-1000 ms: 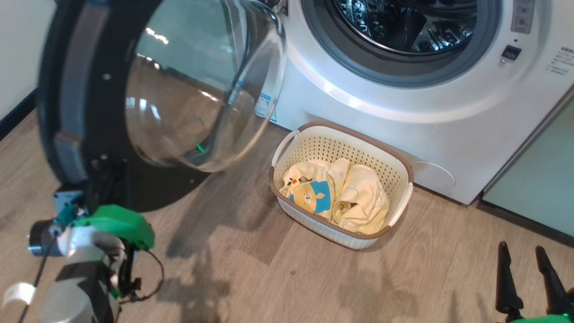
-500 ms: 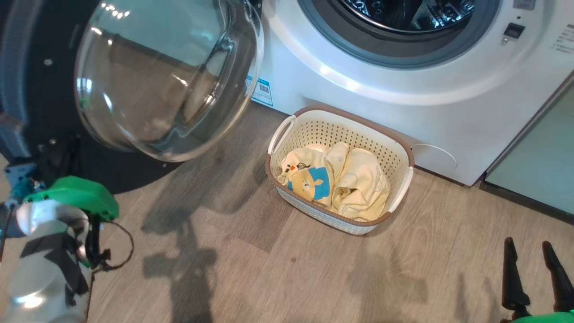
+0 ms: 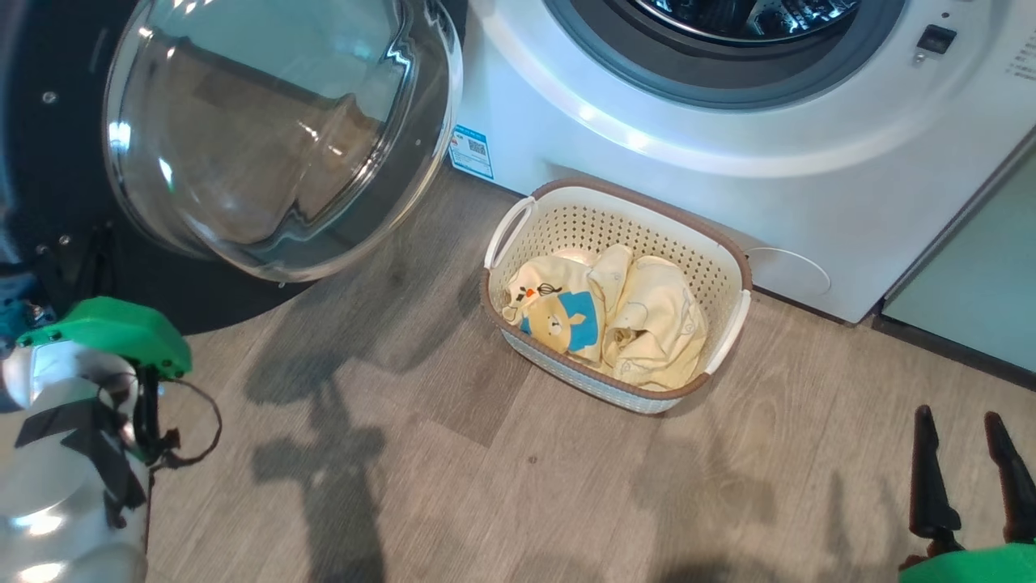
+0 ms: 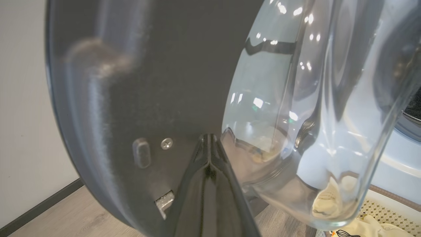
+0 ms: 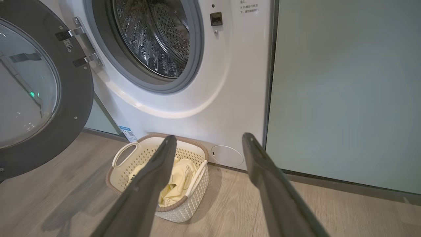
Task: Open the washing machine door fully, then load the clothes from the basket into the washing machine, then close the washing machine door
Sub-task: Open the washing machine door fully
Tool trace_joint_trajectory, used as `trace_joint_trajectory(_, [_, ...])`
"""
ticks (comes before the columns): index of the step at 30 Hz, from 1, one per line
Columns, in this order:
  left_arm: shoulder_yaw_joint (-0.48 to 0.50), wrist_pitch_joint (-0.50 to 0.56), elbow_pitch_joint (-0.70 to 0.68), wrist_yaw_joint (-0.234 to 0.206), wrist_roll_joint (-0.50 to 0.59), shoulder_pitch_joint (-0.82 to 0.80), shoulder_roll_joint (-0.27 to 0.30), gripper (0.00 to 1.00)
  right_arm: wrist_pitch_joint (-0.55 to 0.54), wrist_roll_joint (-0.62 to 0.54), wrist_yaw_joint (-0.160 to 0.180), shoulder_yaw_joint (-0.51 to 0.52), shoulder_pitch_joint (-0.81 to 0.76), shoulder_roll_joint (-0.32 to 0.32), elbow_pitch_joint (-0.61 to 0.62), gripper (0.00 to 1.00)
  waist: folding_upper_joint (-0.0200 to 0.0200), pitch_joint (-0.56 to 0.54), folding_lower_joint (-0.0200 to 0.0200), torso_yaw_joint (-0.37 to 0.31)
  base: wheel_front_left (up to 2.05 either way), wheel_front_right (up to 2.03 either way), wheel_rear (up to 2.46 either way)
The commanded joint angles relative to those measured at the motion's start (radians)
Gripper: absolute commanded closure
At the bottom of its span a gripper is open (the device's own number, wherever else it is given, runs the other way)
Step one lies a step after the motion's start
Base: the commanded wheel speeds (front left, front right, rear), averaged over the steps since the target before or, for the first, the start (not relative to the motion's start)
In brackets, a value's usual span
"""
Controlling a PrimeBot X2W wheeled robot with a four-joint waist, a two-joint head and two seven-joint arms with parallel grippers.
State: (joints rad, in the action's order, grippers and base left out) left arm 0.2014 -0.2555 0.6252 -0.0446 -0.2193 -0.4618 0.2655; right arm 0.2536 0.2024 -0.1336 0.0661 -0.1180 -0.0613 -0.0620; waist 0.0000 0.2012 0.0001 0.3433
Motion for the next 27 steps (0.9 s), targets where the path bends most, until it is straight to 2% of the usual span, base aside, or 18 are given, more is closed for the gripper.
trace_joint_trajectory(1, [0.042, -0.006, -0.034, 0.005, 0.011, -0.042, 0.04, 1.0, 0.001, -0.005, 0.003, -0.018, 0.031, -0.025, 0.032, 0.0, 0.0, 0.001, -0.0001, 0.002, 0.0, 0.0, 0.0])
trace_joint_trajectory(5, [0.057, -0.006, -0.048, 0.015, 0.027, -0.032, 0.024, 1.0, 0.002, -0.005, 0.003, -0.017, 0.032, -0.022, 0.031, 0.0, 0.0, 0.001, -0.0001, 0.003, 0.0, 0.0, 0.0])
trace_joint_trajectory(17, [0.151, -0.006, -0.283, 0.018, 0.053, 0.175, -0.1, 1.0, 0.007, 0.006, 0.003, -0.017, 0.042, -0.003, 0.01, 0.0, 0.0, -0.03, -0.0001, -0.023, 0.0, 0.0, 0.0])
trace_joint_trajectory(22, [0.142, -0.006, -0.423, 0.029, 0.069, 0.299, -0.165, 1.0, 0.008, 0.011, 0.003, -0.022, 0.037, 0.004, -0.008, 0.0, 0.0, -0.066, -0.0001, -0.045, 0.0, 0.0, 0.0])
trace_joint_trajectory(27, [0.093, -0.006, -0.557, 0.035, 0.071, 0.415, -0.2, 1.0, 0.008, 0.015, 0.003, -0.027, 0.024, 0.008, -0.011, 0.0, 0.0, -0.102, -0.0001, -0.069, 0.0, 0.0, 0.0])
